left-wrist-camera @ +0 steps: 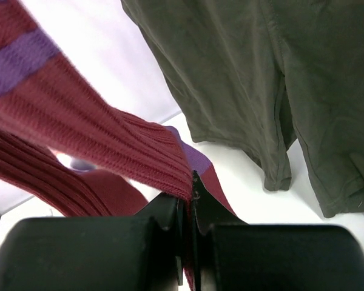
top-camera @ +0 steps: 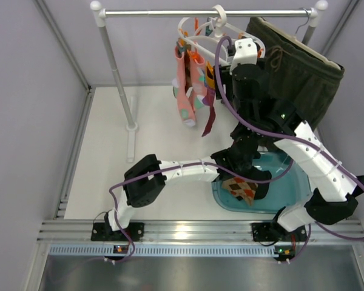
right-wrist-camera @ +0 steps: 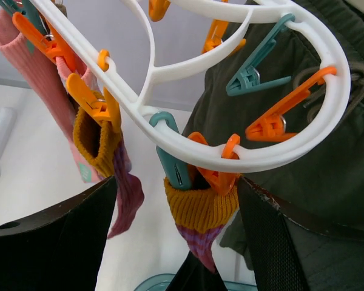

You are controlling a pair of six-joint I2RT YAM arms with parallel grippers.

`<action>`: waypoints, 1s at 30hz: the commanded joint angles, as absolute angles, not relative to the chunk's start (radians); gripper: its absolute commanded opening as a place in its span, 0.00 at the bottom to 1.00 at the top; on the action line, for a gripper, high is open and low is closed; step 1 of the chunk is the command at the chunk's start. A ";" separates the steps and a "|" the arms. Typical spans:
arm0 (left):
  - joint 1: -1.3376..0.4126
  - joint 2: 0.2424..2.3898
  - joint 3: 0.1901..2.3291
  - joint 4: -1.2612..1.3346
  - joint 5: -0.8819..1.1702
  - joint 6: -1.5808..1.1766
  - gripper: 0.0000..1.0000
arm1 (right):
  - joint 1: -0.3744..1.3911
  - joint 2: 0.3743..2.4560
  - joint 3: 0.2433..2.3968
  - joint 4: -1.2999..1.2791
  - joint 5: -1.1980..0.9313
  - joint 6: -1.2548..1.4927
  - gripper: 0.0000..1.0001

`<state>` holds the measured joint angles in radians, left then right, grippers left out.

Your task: Remove the socks clipped to the hanger

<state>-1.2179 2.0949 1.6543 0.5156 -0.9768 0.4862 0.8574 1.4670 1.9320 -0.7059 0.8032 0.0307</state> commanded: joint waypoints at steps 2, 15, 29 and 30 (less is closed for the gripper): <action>-1.212 2.030 1.640 0.548 -0.957 0.454 0.00 | 0.824 1.460 1.950 -0.637 0.744 0.011 0.76; -1.212 1.947 1.548 0.546 -0.901 0.416 0.00 | 0.785 1.511 1.977 -0.581 0.824 -0.060 0.71; -1.180 1.825 1.453 0.434 -0.647 0.190 0.00 | 0.795 1.233 1.810 -0.710 0.466 0.123 0.79; -1.181 1.842 1.463 0.428 -0.626 0.193 0.00 | 0.802 1.245 1.825 -0.741 0.497 0.120 0.78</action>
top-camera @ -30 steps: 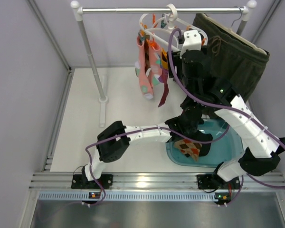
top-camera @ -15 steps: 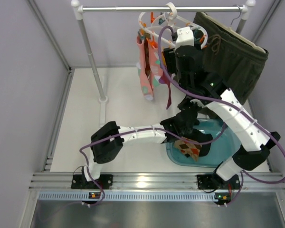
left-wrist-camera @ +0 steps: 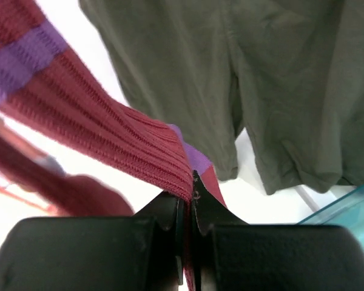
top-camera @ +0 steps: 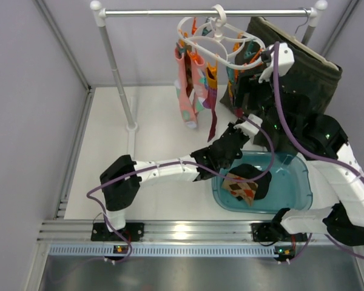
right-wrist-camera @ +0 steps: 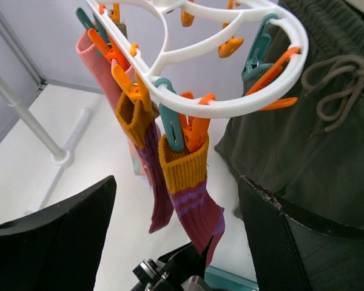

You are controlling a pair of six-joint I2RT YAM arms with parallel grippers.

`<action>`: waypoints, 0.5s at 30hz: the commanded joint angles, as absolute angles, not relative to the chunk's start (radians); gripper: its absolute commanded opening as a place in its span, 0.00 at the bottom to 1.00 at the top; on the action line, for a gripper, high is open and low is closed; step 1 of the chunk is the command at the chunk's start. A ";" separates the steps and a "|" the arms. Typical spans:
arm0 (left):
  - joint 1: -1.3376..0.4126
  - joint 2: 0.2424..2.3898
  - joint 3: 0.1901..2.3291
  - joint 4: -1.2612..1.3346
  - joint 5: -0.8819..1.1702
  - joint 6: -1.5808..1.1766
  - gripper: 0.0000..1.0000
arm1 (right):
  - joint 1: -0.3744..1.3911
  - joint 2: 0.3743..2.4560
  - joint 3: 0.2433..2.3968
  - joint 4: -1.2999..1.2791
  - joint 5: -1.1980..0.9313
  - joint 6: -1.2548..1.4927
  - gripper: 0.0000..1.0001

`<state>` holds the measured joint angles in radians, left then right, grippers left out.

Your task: Remove the socks clipped to the hanger

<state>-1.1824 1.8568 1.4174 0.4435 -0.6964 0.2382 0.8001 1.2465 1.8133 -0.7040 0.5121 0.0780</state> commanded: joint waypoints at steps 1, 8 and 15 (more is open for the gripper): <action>-1.183 1.851 1.488 0.426 -0.615 0.198 0.00 | 0.808 1.256 1.842 -0.759 0.499 0.114 0.77; -1.206 1.937 1.604 0.420 -0.572 0.235 0.00 | 0.833 1.379 2.038 -0.893 0.593 0.092 0.66; -1.223 2.019 1.693 0.422 -0.517 0.276 0.00 | 0.854 1.514 2.131 -0.930 0.750 0.069 0.59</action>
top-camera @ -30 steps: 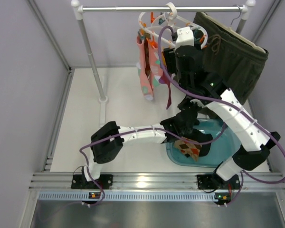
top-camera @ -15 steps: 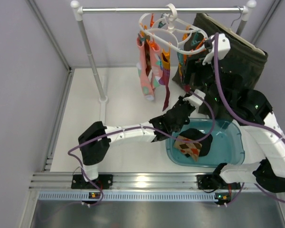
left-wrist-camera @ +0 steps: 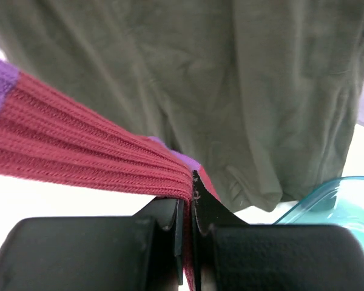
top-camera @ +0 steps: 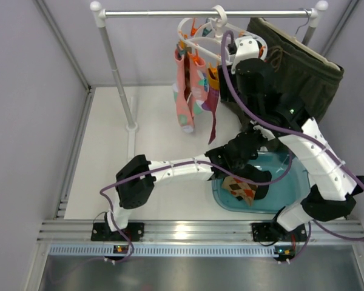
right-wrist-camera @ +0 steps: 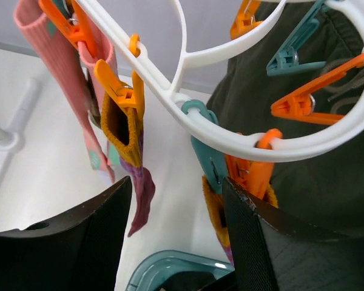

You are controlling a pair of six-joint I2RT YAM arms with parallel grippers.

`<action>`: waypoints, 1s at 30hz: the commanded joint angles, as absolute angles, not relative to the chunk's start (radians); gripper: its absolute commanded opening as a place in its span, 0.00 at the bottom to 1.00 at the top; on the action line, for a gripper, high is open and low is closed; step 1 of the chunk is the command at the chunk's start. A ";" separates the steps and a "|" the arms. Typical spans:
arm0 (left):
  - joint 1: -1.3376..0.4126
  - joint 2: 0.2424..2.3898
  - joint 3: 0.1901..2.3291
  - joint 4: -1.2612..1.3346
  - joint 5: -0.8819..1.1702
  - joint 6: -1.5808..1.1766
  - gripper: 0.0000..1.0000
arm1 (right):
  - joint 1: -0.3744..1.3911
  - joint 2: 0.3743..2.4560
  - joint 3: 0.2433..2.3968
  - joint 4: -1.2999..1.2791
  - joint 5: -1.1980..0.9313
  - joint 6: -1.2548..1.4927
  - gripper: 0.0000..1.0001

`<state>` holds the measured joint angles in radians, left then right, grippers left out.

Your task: Remove the socks clipped to the hanger

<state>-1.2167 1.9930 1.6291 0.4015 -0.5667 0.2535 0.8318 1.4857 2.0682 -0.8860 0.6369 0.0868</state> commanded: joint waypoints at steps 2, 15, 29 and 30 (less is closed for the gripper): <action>-1.223 2.028 1.706 0.423 -0.500 0.288 0.00 | 0.857 1.538 2.154 -0.928 0.823 0.060 0.58; -1.223 2.082 1.773 0.423 -0.518 0.314 0.00 | 0.877 1.638 2.126 -0.746 1.149 -0.135 0.52; -1.218 2.046 1.750 0.425 -0.466 0.282 0.00 | 0.855 1.669 1.977 -0.342 1.287 -0.406 0.46; -1.216 2.045 1.750 0.425 -0.463 0.282 0.00 | 0.853 1.667 1.973 -0.331 1.289 -0.416 0.46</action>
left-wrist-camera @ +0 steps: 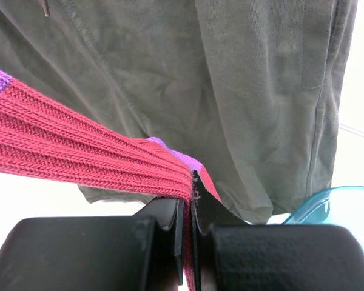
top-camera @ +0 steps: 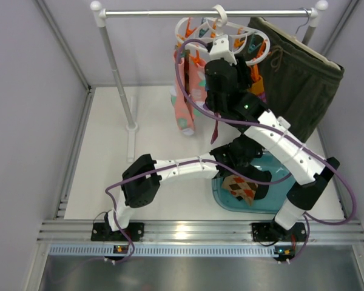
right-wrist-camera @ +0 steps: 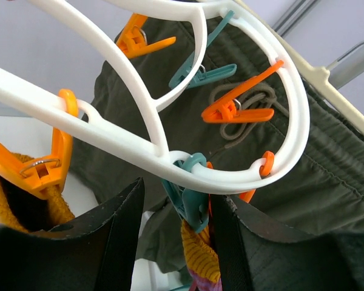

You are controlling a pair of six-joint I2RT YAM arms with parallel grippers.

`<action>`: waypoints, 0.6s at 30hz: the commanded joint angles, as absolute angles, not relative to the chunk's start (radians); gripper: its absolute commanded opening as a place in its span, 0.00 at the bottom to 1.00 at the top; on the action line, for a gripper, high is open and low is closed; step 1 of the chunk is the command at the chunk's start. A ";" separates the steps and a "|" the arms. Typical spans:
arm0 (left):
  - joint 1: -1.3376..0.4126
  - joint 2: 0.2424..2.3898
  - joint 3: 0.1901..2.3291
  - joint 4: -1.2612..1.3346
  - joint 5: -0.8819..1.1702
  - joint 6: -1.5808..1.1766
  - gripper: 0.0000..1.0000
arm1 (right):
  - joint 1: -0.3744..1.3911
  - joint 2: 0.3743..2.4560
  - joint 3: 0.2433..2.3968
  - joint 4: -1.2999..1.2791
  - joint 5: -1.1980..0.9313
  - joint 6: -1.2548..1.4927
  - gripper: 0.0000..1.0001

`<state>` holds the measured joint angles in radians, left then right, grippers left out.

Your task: Remove the socks clipped to the hanger

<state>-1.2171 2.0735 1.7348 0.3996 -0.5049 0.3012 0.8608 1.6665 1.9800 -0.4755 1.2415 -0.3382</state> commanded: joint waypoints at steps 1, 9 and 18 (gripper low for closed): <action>-1.215 2.043 1.747 0.425 -0.462 0.276 0.00 | 0.848 1.663 1.965 -0.307 1.289 -0.422 0.45; -1.189 2.031 1.730 0.425 -0.433 0.238 0.00 | 0.830 1.666 1.931 -0.229 1.295 -0.494 0.35; -1.163 2.016 1.689 0.423 -0.416 0.195 0.00 | 0.831 1.654 1.921 -0.274 1.264 -0.447 0.05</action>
<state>-1.1721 2.0731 1.7130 0.3992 -0.4477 0.2333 0.8356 1.6676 1.9160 -0.2813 1.2720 -0.4751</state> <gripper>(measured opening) 0.034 0.192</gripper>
